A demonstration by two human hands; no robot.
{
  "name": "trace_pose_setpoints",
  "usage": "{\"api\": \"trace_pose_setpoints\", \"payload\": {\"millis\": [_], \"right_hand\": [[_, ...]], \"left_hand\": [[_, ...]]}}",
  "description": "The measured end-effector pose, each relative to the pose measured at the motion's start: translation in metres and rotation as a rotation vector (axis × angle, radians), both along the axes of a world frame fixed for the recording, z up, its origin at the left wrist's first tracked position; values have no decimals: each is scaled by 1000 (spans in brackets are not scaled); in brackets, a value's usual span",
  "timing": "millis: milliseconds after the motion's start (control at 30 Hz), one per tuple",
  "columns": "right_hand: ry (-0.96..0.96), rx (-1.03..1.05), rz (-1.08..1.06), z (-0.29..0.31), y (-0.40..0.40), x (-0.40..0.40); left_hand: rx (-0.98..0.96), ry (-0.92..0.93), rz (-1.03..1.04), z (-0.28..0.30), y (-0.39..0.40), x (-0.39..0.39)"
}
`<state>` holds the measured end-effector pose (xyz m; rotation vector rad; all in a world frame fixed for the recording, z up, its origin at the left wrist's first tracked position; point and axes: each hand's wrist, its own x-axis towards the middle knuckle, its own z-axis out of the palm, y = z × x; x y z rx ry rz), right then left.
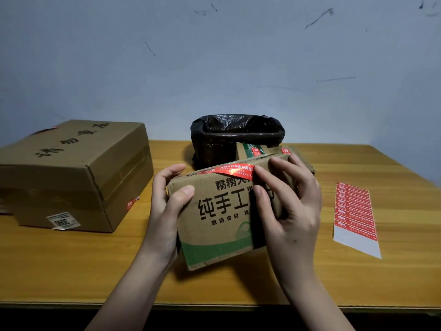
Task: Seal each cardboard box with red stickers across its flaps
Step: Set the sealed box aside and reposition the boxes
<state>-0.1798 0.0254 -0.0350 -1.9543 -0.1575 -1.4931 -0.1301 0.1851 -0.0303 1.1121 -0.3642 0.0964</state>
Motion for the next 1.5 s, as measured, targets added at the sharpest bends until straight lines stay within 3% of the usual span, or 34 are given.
{"api": "trace_pose_setpoints", "payload": {"millis": [267,567,1100,1500], "right_hand": [[40,147,95,3,1,-1],[37,173,132,0,1,1],[38,-2,48,0,-7,3],[123,-469,-163,23,-42,10]], "left_hand": [[2,-17,2,-1,-2,-1],[12,-24,18,-1,-2,-1],[22,20,12,0,-2,0],[149,58,37,5,5,1]]}}
